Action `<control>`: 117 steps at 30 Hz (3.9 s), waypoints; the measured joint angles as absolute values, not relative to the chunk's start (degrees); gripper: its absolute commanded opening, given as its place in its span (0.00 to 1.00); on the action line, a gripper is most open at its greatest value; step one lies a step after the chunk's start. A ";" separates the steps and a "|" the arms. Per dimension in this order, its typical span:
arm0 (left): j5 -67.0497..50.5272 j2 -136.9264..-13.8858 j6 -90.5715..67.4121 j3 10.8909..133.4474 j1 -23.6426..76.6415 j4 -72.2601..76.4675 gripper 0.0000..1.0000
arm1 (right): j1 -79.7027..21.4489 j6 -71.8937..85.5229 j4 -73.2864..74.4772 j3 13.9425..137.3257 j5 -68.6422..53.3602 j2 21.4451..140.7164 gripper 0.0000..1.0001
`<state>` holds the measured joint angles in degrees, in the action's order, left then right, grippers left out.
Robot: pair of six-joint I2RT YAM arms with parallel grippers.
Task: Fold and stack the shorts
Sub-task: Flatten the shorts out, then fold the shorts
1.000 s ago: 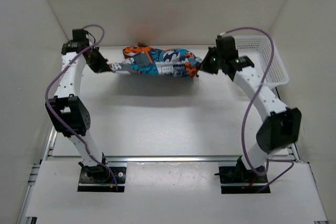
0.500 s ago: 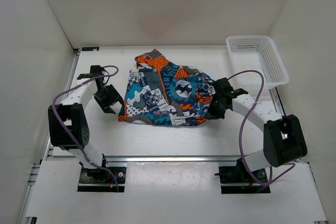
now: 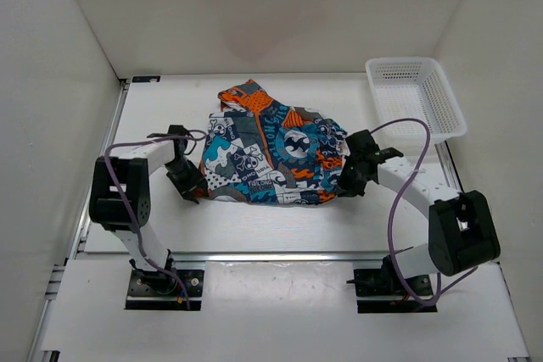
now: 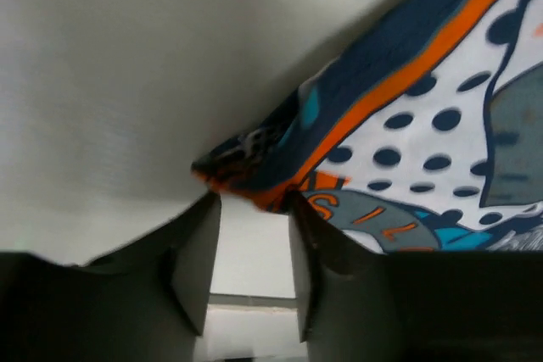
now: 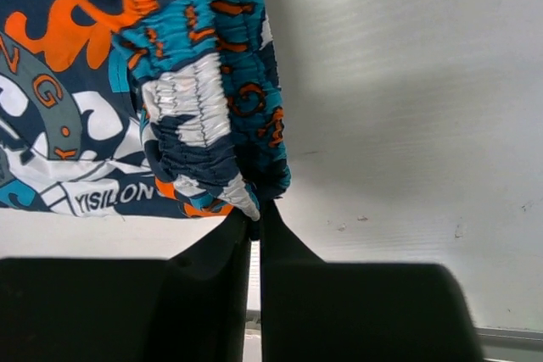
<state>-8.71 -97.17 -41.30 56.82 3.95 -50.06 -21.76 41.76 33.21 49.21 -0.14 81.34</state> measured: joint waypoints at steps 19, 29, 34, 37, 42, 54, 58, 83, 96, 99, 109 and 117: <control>-4.45 -102.50 -43.42 62.33 9.74 -48.84 0.10 | -21.21 44.91 28.73 38.68 -1.65 73.91 0.63; -4.27 -102.67 -43.42 62.65 10.00 -48.69 0.10 | -20.71 44.34 20.34 40.47 -1.50 82.46 0.41; -3.86 -102.78 -43.05 63.09 10.00 -48.60 0.10 | -20.56 43.11 17.52 40.88 -0.78 84.38 0.01; -3.66 -102.72 -42.46 64.97 9.98 -49.78 0.10 | -20.36 42.35 18.31 41.87 0.08 84.27 0.01; -3.07 -100.53 -41.36 74.24 9.98 -54.37 0.10 | -20.25 39.86 22.65 46.85 1.89 79.85 0.01; -4.01 -86.37 -38.37 114.69 7.01 -67.85 0.10 | -20.71 30.20 40.51 79.96 4.16 66.15 0.01; -6.74 -77.78 -38.04 124.75 6.96 -68.71 0.10 | -21.06 27.75 45.28 92.18 2.26 59.83 0.01; -5.32 -76.42 -33.85 130.87 6.79 -64.53 0.10 | -21.85 22.26 51.07 101.82 -2.98 64.73 0.01; -2.68 -116.79 -30.50 128.88 0.82 -60.38 0.10 | -17.19 21.50 38.65 107.63 -5.91 115.46 0.01; -2.37 -124.64 -29.95 134.96 -0.34 -59.99 0.10 | -16.25 21.98 38.57 119.55 -7.90 126.34 0.01; -3.60 -129.60 -29.32 143.33 -3.14 -59.68 0.10 | -15.75 23.16 40.40 133.34 -14.74 134.28 0.01; -7.53 -117.03 -29.56 138.93 -3.68 -60.12 0.10 | -15.68 21.91 42.57 125.36 -15.86 119.70 0.01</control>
<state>-7.53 -117.03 -29.56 138.93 -3.68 -60.12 -15.68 21.91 42.57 125.36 -15.86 119.70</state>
